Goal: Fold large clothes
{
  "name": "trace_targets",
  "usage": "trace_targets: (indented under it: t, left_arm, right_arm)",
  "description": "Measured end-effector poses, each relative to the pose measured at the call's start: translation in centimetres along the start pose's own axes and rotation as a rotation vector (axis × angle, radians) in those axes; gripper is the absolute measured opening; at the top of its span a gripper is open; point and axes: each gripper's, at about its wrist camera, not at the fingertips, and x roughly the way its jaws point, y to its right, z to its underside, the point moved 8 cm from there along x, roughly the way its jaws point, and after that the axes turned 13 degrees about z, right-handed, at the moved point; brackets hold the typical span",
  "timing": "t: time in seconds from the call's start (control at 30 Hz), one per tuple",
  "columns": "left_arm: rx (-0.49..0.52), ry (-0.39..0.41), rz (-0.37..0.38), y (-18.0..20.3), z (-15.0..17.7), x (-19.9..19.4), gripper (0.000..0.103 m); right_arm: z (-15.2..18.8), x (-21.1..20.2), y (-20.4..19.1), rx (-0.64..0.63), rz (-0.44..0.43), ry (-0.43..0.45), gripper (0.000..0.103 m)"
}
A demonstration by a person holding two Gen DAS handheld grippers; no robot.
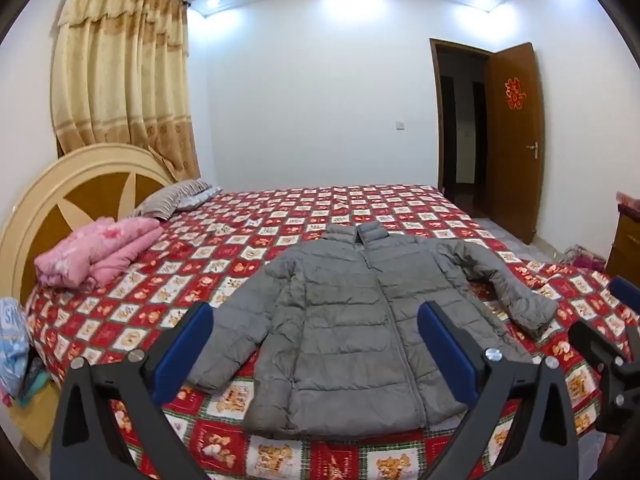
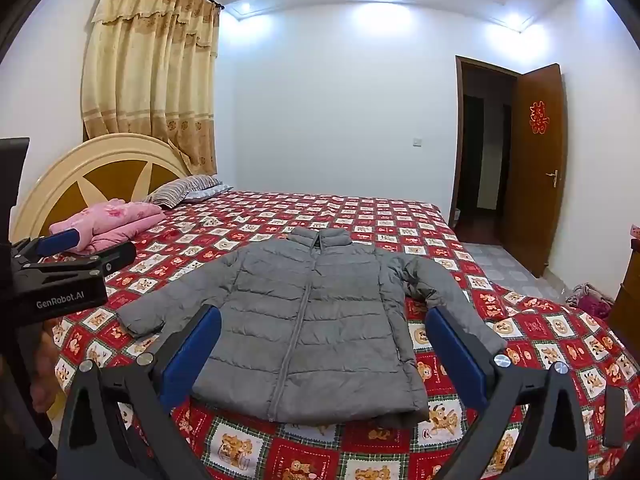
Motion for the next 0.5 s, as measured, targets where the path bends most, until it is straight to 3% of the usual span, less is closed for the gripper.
trace_targets:
  t: [0.13, 0.5]
  left_arm:
    - [-0.03, 0.044, 0.043, 0.0, -0.9, -0.3, 0.103]
    - [-0.051, 0.085, 0.031, -0.9, -0.9, -1.5, 0.103]
  right_arm:
    - [0.0, 0.0, 0.0, 0.002, -0.002, 0.005, 0.102]
    - [0.2, 0.2, -0.3, -0.013, -0.009, -0.002, 0.102]
